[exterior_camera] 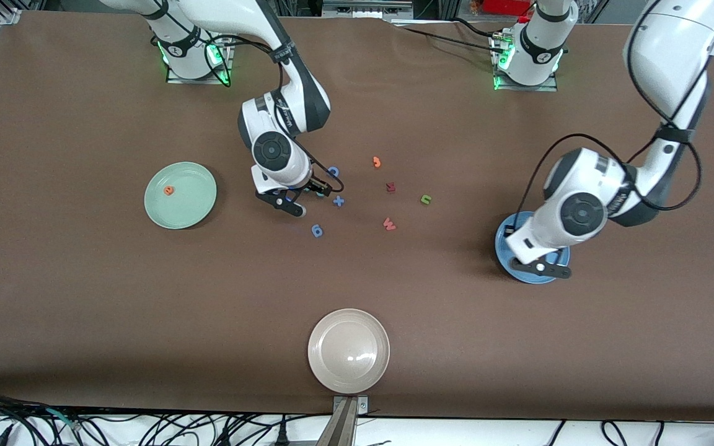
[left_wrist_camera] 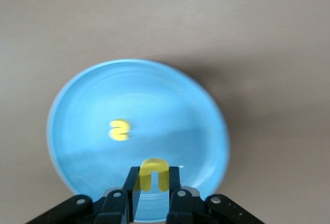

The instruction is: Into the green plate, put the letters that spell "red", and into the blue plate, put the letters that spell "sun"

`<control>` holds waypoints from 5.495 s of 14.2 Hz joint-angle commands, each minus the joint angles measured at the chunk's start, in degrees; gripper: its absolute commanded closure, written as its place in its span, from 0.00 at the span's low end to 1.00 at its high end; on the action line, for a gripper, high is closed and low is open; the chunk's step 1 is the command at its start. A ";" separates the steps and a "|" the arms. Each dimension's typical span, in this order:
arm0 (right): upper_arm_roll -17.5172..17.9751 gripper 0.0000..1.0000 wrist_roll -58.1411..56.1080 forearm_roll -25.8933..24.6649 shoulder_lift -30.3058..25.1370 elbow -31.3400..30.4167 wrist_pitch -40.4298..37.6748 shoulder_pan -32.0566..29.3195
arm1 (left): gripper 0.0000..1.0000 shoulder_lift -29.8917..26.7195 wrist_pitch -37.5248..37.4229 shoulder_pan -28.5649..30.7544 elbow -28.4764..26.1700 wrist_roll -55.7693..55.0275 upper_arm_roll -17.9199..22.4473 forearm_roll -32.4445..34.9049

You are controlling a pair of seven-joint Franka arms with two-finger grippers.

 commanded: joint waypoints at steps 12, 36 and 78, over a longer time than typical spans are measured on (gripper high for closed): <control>-0.50 0.28 -0.73 -1.83 1.27 -3.41 3.17 1.30 | 0.00 3.29 5.15 2.69 -1.37 1.22 -0.55 1.96; 0.47 1.00 0.41 -0.68 2.60 -3.41 6.51 2.27 | 0.02 7.76 15.25 -12.87 -10.76 -45.01 -10.31 4.60; -31.52 0.01 -62.25 7.49 0.40 -19.94 -6.75 -0.19 | 0.32 18.58 16.04 -20.43 12.78 -22.07 -0.90 14.27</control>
